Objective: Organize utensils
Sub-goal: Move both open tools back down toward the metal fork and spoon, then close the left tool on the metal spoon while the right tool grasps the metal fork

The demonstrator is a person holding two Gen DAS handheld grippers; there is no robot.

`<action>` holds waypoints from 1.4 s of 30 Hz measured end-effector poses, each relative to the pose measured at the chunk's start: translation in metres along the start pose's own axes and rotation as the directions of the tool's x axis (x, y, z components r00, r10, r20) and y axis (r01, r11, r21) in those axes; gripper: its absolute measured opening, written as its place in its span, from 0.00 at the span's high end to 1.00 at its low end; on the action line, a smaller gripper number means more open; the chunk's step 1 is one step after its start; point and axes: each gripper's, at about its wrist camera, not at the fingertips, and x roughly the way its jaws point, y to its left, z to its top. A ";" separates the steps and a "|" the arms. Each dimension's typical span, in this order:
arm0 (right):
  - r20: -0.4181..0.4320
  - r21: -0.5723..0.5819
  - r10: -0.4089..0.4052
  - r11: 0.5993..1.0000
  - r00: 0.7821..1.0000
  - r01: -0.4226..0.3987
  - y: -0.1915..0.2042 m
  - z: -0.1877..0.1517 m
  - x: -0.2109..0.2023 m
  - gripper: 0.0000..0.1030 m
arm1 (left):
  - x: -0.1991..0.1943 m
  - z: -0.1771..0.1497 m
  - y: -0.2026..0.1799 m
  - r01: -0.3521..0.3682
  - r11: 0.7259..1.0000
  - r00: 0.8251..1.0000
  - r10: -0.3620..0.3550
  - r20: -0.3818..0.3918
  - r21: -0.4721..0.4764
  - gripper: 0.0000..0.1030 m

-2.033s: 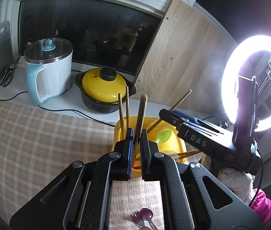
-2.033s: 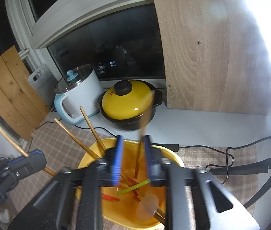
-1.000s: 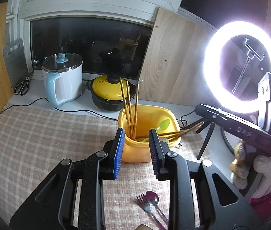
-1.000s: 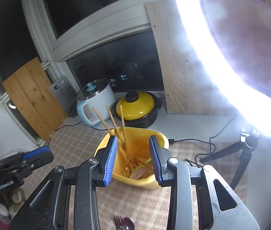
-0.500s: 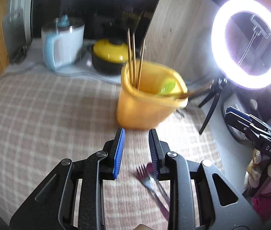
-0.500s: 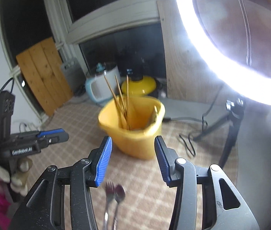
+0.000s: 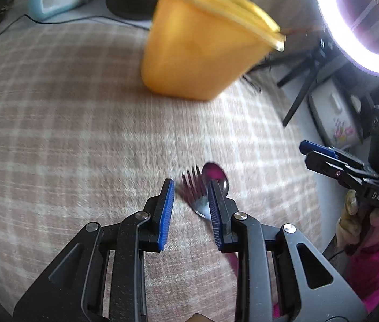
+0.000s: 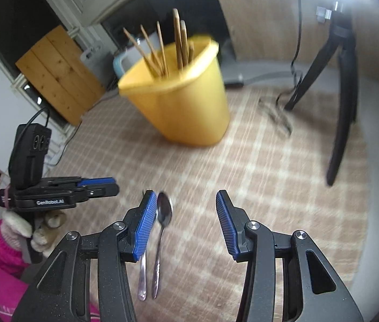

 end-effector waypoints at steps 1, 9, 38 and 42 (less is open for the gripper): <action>-0.018 0.001 0.010 1.000 1.000 -0.010 -0.001 -0.001 0.006 0.57 | 0.005 -0.001 -0.001 -0.002 1.000 1.000 0.002 -0.012 0.011 0.76; -0.110 -0.010 0.070 0.997 0.991 -0.072 -0.001 -0.008 0.034 0.57 | 0.030 0.001 -0.003 0.002 1.000 0.999 0.000 -0.050 0.031 0.76; -0.152 0.004 0.063 0.998 0.986 -0.063 -0.006 -0.009 0.057 0.57 | 0.058 0.001 -0.034 -0.157 0.975 0.987 0.159 -0.005 0.155 0.77; -0.156 -0.002 0.068 0.998 0.985 -0.069 -0.003 -0.007 0.060 0.57 | 0.055 -0.002 -0.039 -0.166 0.970 0.986 0.165 0.020 0.176 0.90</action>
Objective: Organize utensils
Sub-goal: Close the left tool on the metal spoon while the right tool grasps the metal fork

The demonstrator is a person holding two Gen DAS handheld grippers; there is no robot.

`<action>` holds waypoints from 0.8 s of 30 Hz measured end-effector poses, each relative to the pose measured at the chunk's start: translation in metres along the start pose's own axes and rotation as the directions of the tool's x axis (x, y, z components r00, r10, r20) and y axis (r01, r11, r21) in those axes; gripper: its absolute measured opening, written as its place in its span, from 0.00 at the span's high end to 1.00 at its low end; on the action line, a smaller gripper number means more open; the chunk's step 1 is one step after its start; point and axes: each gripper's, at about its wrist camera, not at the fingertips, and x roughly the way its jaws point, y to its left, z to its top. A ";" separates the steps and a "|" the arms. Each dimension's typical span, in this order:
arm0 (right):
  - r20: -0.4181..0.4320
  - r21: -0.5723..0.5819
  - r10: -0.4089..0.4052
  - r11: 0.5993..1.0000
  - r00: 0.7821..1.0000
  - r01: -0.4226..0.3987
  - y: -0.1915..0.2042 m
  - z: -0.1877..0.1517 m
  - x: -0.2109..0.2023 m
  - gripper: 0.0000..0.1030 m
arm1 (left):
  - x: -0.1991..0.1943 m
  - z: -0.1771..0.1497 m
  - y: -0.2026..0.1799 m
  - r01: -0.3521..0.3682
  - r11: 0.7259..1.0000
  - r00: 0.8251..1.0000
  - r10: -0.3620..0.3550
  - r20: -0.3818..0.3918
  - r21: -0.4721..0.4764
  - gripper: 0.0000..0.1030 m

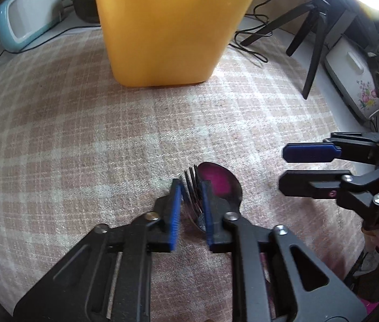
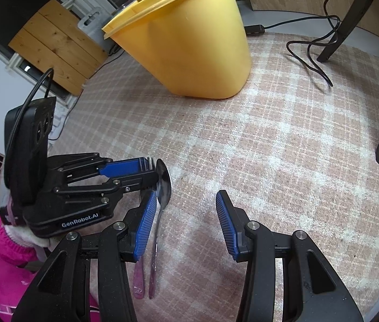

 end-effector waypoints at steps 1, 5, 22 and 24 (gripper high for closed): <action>-0.003 -0.003 0.002 1.000 1.000 -0.002 0.001 0.001 0.002 0.57 | -0.001 0.000 -0.002 -0.011 1.000 1.000 0.011 0.006 0.010 0.91; -0.025 -0.027 0.000 1.000 1.000 -0.001 0.007 0.006 0.012 0.57 | -0.002 -0.004 -0.002 -0.013 1.000 1.000 0.013 0.013 0.002 0.95; -0.128 -0.147 -0.104 0.986 0.986 0.085 0.042 0.018 0.062 0.65 | -0.022 -0.019 0.034 -0.051 0.997 0.998 0.053 0.027 -0.061 0.96; -0.125 -0.172 -0.143 0.978 0.982 0.120 0.048 0.019 0.066 0.65 | -0.023 -0.021 0.040 -0.053 0.996 0.998 0.055 0.028 -0.072 0.96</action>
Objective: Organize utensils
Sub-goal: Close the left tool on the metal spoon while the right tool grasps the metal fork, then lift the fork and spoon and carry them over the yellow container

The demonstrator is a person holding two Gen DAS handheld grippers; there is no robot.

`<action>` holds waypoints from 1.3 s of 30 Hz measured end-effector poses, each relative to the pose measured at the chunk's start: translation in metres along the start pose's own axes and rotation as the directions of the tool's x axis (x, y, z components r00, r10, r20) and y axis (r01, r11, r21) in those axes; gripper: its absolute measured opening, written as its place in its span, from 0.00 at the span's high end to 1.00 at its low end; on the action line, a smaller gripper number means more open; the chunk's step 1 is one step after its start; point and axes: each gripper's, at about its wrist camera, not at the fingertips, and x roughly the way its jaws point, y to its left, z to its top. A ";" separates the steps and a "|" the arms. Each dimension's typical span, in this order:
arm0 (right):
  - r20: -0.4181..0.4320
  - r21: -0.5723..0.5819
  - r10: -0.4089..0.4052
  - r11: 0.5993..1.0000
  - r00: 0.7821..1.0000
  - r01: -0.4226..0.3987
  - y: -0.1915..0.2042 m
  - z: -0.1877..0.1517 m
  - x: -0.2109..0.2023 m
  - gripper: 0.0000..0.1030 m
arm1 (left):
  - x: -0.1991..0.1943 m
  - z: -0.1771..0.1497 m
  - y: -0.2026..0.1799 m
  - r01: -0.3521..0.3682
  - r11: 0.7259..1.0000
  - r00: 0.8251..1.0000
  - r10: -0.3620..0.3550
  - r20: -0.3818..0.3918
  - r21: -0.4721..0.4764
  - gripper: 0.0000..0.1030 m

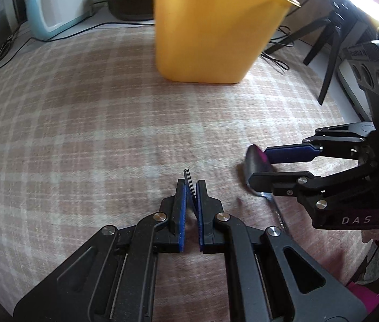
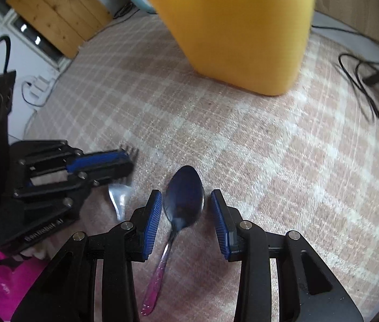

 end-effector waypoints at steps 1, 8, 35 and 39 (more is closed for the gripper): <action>-0.003 -0.011 -0.023 1.000 1.000 0.023 0.003 0.001 0.001 0.65 | -0.001 -0.001 0.002 -0.002 1.000 1.000 0.002 0.003 -0.004 0.96; -0.017 -0.102 -0.187 0.978 0.982 0.184 0.026 0.004 0.006 0.85 | -0.005 -0.004 0.017 0.018 0.999 1.000 -0.017 0.021 -0.041 0.96; 0.108 -0.016 -0.059 0.998 0.992 0.061 0.028 0.017 -0.054 0.99 | -0.054 0.011 0.035 0.091 0.993 0.992 -0.083 0.098 -0.076 1.00; 0.182 -0.006 -0.056 0.998 0.982 0.058 0.025 0.014 -0.082 0.99 | -0.076 0.015 0.035 0.087 0.994 0.986 -0.076 0.145 -0.071 1.00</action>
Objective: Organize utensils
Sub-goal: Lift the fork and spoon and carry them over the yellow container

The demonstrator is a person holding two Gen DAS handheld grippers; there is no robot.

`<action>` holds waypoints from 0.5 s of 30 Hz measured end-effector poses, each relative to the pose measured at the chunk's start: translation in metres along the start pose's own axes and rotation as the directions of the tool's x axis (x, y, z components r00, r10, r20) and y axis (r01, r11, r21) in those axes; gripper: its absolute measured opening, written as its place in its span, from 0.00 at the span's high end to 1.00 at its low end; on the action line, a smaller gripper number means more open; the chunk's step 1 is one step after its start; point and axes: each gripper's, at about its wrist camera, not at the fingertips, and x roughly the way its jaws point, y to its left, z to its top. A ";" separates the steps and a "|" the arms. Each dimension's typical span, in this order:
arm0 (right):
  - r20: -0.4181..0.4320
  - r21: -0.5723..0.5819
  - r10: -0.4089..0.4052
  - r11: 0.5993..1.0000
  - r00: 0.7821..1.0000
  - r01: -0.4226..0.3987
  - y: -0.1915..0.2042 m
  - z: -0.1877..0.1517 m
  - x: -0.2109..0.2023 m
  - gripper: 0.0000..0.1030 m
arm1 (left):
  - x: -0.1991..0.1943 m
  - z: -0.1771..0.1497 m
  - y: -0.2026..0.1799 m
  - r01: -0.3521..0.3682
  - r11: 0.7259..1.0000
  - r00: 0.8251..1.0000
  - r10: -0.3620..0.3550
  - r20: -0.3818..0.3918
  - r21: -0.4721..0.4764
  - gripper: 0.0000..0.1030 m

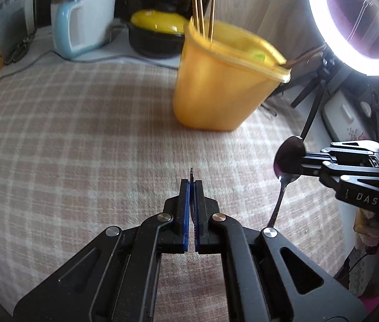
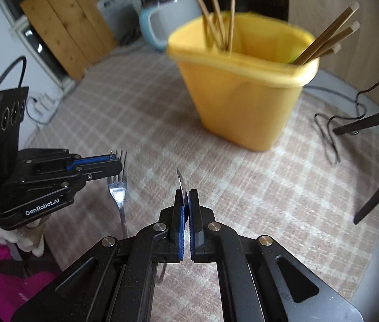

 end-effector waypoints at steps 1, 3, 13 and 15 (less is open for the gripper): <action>0.018 0.001 0.002 1.000 1.000 -0.002 0.000 0.002 -0.005 0.99 | -0.005 0.002 0.000 -0.007 1.000 1.000 0.007 0.014 0.001 1.00; 0.049 0.000 -0.003 1.000 0.999 0.003 0.000 0.004 -0.016 0.99 | -0.013 0.003 0.001 -0.016 1.000 0.999 0.016 0.033 -0.003 1.00; 0.138 0.010 -0.019 1.000 0.990 0.017 -0.001 0.004 -0.046 0.99 | -0.026 0.004 0.004 -0.018 0.999 0.998 0.020 0.062 -0.033 1.00; 0.158 0.006 -0.021 1.000 0.987 0.020 -0.001 0.005 -0.053 0.99 | -0.037 0.008 0.003 -0.019 0.999 0.996 0.022 0.090 -0.030 1.00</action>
